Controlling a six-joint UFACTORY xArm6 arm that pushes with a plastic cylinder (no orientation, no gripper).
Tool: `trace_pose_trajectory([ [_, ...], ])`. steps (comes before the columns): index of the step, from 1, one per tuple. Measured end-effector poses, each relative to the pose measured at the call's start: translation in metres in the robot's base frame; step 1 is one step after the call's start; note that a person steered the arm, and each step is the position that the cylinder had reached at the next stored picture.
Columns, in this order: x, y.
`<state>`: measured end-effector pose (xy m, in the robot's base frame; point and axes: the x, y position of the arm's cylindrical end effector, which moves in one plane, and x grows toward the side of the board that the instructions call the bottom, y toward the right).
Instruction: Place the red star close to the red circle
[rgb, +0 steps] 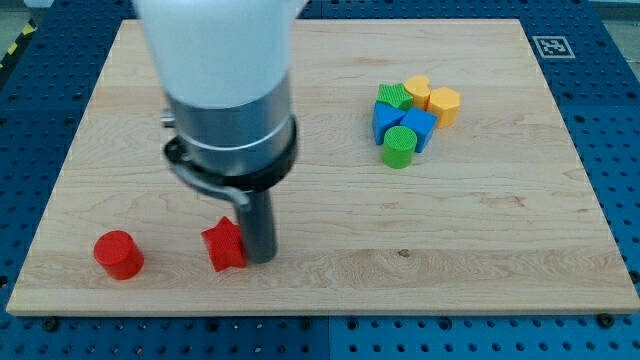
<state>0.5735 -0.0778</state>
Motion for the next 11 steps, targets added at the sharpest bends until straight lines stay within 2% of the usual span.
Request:
trace_pose_trajectory([
  [1, 0.0, -0.028],
  [2, -0.003, -0.009],
  [3, -0.028, 0.005],
  [4, -0.038, -0.004],
  [6, -0.006, -0.047],
  [7, -0.004, -0.048],
  [8, -0.033, 0.003],
  [10, -0.042, 0.211],
  [11, -0.081, 0.299],
])
